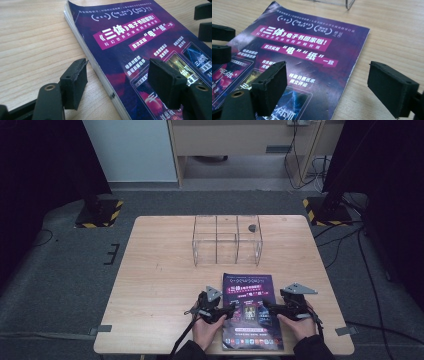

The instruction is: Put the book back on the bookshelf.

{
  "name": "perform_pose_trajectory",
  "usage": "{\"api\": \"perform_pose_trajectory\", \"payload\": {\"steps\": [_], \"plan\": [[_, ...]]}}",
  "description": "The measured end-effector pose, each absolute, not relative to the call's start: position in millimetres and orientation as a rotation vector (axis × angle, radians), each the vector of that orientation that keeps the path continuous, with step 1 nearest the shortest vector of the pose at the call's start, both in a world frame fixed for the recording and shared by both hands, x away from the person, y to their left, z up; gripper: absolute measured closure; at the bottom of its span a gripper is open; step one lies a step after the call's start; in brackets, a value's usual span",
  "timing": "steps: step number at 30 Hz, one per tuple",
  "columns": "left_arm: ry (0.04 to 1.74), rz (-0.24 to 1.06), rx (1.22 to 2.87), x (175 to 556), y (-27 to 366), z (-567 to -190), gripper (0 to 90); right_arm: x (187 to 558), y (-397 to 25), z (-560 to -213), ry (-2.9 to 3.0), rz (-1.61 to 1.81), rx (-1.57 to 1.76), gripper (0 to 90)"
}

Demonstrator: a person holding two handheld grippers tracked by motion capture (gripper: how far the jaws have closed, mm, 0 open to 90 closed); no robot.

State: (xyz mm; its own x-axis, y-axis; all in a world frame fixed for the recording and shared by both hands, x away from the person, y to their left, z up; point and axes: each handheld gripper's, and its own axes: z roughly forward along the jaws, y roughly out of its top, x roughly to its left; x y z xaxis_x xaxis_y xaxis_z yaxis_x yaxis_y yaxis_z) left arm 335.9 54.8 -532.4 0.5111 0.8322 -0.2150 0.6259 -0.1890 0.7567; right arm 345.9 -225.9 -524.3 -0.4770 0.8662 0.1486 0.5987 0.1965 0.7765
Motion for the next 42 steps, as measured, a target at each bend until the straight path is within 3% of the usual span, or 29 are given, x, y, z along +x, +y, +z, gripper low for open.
{"api": "perform_pose_trajectory", "payload": {"steps": [29,42], "plan": [[1.276,0.260,1.803,343,45,-536,27.7,347,-220,-537,2.186,1.191,1.412,23.9],[1.197,0.158,1.582,334,57,-530,38.6,347,-223,-537,2.175,1.223,1.439,25.9]]}}
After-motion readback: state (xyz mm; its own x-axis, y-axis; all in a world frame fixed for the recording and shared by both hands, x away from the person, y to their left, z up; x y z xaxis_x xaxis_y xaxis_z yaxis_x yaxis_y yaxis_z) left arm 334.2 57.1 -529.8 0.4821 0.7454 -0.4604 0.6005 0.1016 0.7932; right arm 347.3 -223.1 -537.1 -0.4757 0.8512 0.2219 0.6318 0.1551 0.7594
